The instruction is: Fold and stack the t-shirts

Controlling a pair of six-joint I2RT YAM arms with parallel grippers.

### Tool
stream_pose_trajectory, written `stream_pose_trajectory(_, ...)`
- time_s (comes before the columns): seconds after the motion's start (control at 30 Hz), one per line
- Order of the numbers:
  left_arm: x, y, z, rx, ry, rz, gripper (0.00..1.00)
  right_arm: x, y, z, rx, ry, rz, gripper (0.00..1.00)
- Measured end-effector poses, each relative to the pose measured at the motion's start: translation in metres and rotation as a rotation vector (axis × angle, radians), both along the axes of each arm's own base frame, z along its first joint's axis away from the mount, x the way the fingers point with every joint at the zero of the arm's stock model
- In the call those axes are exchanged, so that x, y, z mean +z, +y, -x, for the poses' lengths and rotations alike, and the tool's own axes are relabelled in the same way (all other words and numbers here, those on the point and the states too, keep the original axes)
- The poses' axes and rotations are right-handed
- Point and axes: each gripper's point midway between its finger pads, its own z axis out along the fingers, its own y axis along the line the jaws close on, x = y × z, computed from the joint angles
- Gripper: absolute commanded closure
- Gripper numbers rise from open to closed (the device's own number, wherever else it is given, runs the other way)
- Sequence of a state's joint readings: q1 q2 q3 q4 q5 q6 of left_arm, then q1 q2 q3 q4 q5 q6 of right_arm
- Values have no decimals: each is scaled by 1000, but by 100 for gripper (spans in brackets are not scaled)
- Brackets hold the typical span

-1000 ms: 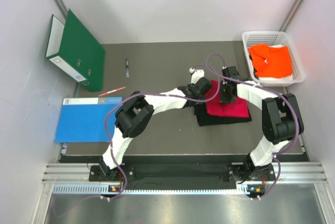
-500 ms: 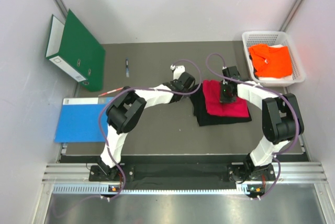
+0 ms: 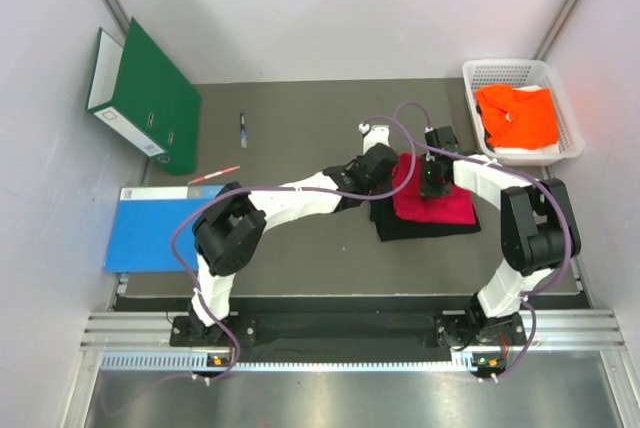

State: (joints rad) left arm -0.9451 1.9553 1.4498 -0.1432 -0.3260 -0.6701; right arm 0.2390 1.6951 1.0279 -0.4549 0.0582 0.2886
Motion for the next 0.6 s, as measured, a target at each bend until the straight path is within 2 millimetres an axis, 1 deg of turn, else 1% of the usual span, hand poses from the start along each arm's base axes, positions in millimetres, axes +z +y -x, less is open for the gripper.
stream_pose_trajectory(0.07,2,-3,-6,5,-4,3,100,0,0,0,0,0,0,100)
stream_pose_trajectory(0.13,-1,-8,-12,6,-6,3,100,0,0,0,0,0,0,100)
stream_pose_trajectory(0.2,-10,-10,-17,5,2,-11,100,0,0,0,0,0,0,100)
stream_pose_trajectory(0.4,-40,-16,-20,-6,43,-68,100,0,-1,0,-4,3,-11,100)
stream_pose_trajectory(0.5,-45,-17,-19,-10,52,-79,100,0,-1,0,-5,4,-17,100)
stream_pose_trajectory(0.6,-46,-21,-22,-10,49,-78,100,0,-1,0,-6,5,-22,100)
